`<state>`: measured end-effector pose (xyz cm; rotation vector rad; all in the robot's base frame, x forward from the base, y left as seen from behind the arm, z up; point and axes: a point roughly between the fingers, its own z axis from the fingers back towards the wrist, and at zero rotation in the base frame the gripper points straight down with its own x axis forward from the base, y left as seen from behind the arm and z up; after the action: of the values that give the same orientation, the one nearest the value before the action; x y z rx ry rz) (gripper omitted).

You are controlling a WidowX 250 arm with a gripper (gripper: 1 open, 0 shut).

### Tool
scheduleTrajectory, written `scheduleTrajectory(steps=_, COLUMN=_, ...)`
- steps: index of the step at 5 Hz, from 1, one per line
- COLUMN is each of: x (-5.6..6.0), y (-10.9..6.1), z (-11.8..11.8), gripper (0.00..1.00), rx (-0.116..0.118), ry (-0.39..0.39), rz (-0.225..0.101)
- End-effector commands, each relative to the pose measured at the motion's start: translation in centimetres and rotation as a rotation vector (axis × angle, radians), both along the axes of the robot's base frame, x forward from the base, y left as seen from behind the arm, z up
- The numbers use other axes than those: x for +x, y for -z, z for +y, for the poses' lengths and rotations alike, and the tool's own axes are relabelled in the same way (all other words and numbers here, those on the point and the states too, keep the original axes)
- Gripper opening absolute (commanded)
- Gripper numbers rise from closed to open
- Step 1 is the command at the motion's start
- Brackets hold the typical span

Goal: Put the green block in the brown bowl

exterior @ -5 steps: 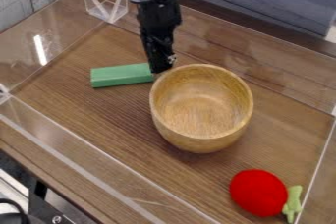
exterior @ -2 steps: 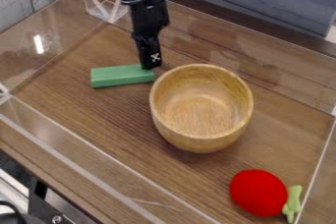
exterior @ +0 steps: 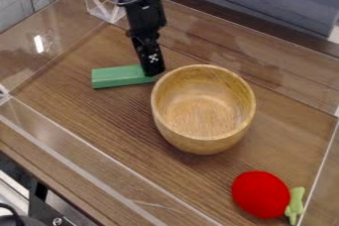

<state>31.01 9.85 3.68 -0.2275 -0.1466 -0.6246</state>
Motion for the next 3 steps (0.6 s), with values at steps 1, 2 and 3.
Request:
scheduleTrajectory(steps=1, x=-0.7, y=-0.3, z=1.4, gripper=0.0, rx=0.022, ry=-0.029, rz=-0.018)
scheduleTrajectory(steps=2, x=-1.5, y=0.6, z=1.9, gripper=1.0, rx=0.016, ry=-0.043, rz=0.0)
scheduleTrajectory(steps=3, x=-2.0, y=0.9, z=1.8, gripper=1.0, rx=-0.008, ry=-0.066, rz=0.008)
